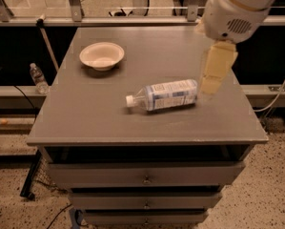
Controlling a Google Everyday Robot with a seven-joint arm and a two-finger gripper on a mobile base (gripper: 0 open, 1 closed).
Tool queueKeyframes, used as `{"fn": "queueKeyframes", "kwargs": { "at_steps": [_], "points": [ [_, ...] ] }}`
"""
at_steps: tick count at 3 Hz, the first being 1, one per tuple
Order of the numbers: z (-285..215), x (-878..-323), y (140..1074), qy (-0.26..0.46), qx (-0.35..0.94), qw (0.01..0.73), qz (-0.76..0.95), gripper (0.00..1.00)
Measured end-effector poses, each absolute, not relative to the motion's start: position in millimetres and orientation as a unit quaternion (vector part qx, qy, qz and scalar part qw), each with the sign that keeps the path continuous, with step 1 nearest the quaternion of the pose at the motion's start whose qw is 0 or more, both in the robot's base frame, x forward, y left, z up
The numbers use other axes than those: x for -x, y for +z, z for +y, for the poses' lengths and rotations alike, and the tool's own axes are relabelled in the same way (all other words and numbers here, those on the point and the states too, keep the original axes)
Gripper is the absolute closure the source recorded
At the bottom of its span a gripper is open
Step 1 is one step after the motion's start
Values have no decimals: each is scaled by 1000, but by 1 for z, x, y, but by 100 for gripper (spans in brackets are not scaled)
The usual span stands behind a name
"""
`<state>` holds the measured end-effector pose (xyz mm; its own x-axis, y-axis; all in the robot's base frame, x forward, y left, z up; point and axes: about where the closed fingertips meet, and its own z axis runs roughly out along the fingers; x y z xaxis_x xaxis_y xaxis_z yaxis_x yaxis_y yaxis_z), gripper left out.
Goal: Place blue plastic bottle upright
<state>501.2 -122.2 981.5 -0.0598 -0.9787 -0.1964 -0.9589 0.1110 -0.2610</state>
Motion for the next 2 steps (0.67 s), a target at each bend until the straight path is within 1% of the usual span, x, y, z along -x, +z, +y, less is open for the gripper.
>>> {"fn": "queueKeyframes", "kwargs": {
  "at_steps": [2],
  "points": [
    [-72,-523,933,-53,734,93,670,0]
  ]
}}
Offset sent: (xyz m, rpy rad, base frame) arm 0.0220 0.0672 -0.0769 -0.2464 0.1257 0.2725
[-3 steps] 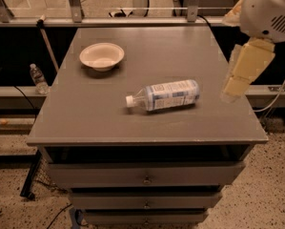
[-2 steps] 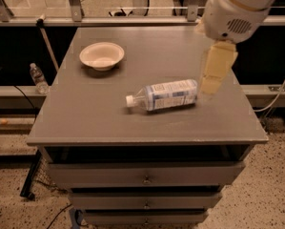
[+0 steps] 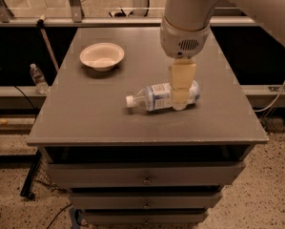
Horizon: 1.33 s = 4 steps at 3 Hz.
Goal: Place blue plastic bottle upright
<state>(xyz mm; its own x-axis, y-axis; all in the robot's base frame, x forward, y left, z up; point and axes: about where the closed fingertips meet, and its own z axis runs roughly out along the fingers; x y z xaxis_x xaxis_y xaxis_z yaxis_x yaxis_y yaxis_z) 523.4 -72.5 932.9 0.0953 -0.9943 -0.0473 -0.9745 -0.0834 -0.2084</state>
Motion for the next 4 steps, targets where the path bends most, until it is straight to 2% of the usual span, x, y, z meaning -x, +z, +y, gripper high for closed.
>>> {"fn": "queueKeyframes", "kwargs": {
  "at_steps": [3,4],
  "points": [
    [-66,-547,884,-18,759,89,645,0],
    [-57,-558,856,2,770,80,633,3]
  ]
}}
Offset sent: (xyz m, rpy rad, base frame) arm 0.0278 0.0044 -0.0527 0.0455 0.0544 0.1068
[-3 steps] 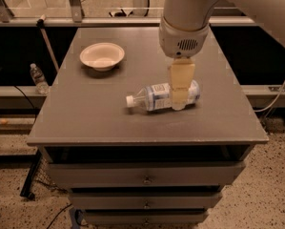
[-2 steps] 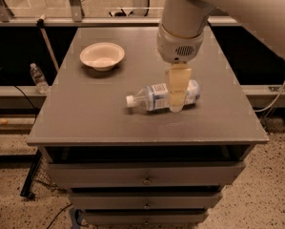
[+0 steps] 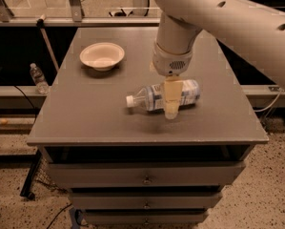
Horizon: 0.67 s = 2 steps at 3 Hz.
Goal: Place blue plastic bottle upright
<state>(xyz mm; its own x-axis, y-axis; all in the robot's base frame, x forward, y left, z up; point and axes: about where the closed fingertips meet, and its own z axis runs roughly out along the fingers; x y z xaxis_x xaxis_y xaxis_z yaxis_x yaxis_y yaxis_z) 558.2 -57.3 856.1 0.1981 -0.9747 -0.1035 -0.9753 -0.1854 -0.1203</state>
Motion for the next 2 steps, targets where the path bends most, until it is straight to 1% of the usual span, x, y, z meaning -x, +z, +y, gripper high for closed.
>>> {"fn": "queueKeyframes", "kwargs": {
  "at_steps": [1,2],
  "points": [
    [-51,-562,846,9,776,77,626,25],
    [-44,-565,843,13,782,78,618,49]
  ]
}}
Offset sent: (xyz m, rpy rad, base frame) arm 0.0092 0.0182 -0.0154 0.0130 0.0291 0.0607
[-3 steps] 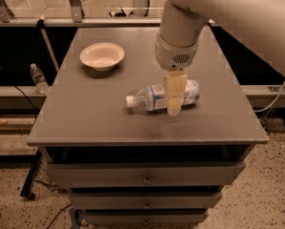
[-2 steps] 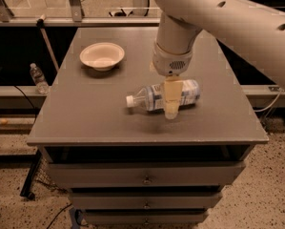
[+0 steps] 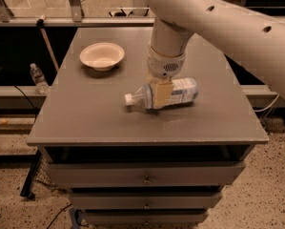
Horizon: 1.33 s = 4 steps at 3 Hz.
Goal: Place blue plastic bottle upright
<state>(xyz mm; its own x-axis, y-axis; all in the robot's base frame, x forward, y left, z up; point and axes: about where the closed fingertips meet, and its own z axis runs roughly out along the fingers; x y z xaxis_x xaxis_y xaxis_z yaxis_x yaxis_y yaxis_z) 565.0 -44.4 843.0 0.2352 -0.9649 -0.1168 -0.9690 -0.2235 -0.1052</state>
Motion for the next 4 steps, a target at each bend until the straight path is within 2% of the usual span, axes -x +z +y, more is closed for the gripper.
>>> {"fn": "queueKeyframes", "kwargs": {
  "at_steps": [1,2,3,4],
  "points": [
    [-42,-567,851,24,780,102,617,72],
    [-41,-568,875,38,772,158,615,95],
    [-42,-568,899,62,751,234,614,100],
    [-42,-567,905,73,743,252,616,100]
  ]
}}
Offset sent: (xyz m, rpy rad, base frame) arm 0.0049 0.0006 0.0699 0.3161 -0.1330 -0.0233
